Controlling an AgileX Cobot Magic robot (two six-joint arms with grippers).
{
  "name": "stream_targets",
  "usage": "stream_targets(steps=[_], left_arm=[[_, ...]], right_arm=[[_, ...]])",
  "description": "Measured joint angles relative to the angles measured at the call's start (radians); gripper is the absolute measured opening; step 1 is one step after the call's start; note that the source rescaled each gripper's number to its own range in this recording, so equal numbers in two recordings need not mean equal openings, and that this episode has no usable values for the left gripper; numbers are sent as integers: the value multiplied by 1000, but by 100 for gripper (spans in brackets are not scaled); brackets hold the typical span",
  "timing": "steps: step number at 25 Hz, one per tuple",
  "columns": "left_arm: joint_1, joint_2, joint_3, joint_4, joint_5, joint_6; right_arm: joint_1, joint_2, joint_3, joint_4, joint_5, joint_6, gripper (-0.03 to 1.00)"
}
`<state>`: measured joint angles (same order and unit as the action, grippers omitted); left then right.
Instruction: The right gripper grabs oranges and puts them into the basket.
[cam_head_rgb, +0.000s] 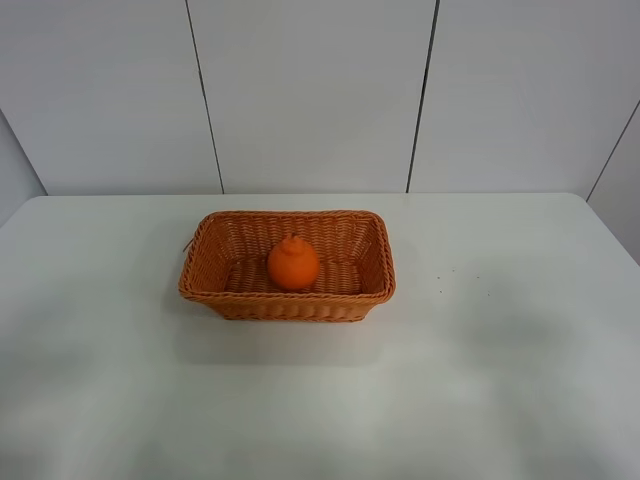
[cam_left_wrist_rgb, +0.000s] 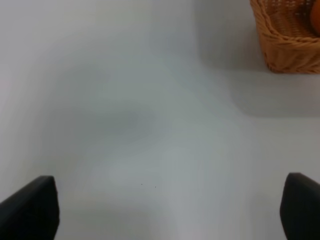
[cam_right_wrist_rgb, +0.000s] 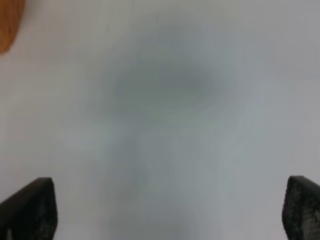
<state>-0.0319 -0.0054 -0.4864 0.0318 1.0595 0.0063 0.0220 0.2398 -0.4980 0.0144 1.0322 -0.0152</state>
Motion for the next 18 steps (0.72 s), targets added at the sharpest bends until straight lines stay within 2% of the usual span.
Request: stream_targets(steps=[8,18], left_arm=[[0,0,0,0,0,0],[0,0,0,0,0,0]], right_arm=[[0,-230,0,-4,-6,0,100],[0,-243,2,-4,-6,0,100]])
